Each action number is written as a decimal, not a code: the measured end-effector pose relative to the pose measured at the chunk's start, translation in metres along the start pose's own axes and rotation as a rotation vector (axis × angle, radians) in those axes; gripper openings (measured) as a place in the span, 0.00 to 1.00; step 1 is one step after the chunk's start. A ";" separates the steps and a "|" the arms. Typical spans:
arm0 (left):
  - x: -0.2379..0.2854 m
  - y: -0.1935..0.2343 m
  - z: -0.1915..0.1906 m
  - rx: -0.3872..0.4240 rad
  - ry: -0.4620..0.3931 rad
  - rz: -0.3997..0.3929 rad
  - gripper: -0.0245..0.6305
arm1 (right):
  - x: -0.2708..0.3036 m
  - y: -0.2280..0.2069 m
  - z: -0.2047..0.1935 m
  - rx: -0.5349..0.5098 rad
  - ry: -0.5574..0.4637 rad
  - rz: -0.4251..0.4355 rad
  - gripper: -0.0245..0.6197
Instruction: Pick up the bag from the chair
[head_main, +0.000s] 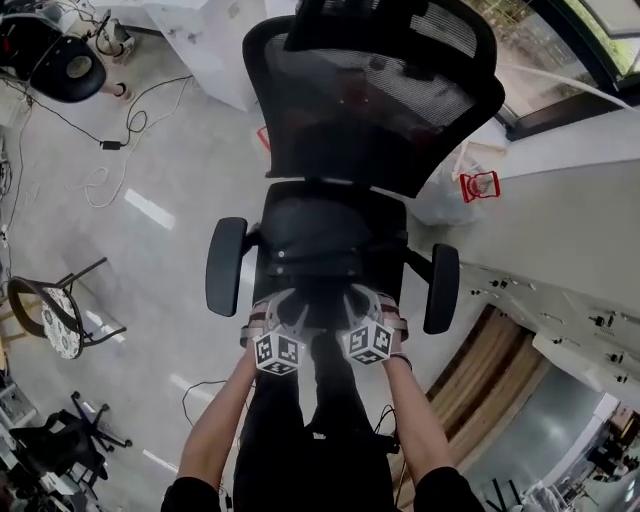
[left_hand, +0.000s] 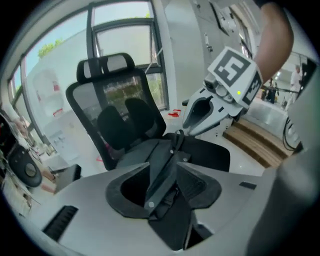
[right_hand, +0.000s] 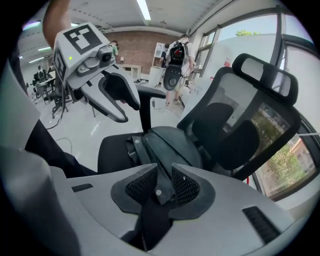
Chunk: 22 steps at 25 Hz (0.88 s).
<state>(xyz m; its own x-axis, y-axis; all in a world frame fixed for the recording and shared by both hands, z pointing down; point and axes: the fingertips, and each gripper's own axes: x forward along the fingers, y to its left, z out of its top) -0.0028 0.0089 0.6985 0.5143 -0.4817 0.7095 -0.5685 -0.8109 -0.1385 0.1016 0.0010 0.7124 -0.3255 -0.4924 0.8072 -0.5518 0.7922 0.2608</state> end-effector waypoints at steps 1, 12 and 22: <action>0.010 -0.001 -0.007 -0.006 0.020 -0.016 0.29 | 0.009 0.003 -0.010 0.006 0.022 0.004 0.16; 0.078 -0.006 -0.081 0.063 0.182 -0.012 0.34 | 0.078 0.026 -0.084 -0.009 0.173 -0.011 0.26; 0.116 0.002 -0.126 0.255 0.261 0.027 0.35 | 0.123 0.032 -0.115 -0.170 0.233 -0.014 0.36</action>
<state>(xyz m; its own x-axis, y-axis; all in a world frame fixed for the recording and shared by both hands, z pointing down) -0.0248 -0.0067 0.8673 0.3017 -0.4300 0.8509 -0.3845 -0.8716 -0.3041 0.1325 0.0068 0.8808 -0.1230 -0.4235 0.8975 -0.4118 0.8446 0.3421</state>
